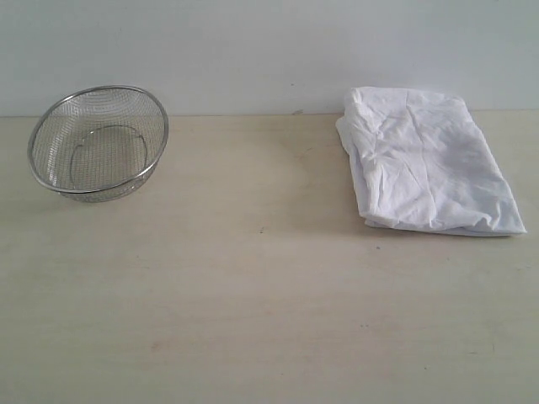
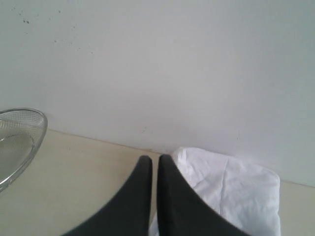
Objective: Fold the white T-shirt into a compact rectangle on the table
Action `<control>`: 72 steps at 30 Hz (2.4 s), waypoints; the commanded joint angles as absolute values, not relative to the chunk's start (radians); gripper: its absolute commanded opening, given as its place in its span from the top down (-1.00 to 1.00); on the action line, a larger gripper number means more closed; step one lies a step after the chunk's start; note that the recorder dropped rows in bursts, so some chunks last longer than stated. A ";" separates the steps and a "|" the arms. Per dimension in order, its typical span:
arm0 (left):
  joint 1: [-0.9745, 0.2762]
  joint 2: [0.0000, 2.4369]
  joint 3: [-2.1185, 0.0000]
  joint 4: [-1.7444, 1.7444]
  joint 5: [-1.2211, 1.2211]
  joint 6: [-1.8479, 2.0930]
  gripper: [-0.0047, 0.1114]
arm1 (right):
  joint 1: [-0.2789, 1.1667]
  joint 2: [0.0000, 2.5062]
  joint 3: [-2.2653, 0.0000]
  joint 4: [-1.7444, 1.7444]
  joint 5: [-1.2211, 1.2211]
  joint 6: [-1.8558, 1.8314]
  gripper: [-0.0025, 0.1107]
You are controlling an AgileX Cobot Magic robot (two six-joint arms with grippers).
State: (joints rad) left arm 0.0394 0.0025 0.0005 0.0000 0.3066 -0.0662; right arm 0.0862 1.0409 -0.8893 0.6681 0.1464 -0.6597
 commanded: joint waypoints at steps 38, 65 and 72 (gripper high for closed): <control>0.036 0.002 0.000 0.008 0.304 -0.075 0.84 | 0.149 0.103 0.000 0.670 -0.272 -0.489 0.96; 0.036 0.002 0.000 0.008 0.305 -0.075 0.84 | 0.149 0.103 0.000 -0.073 -0.015 0.178 0.96; 0.036 0.002 0.000 0.008 0.305 -0.075 0.84 | 0.149 0.103 0.000 -0.116 0.298 0.212 0.96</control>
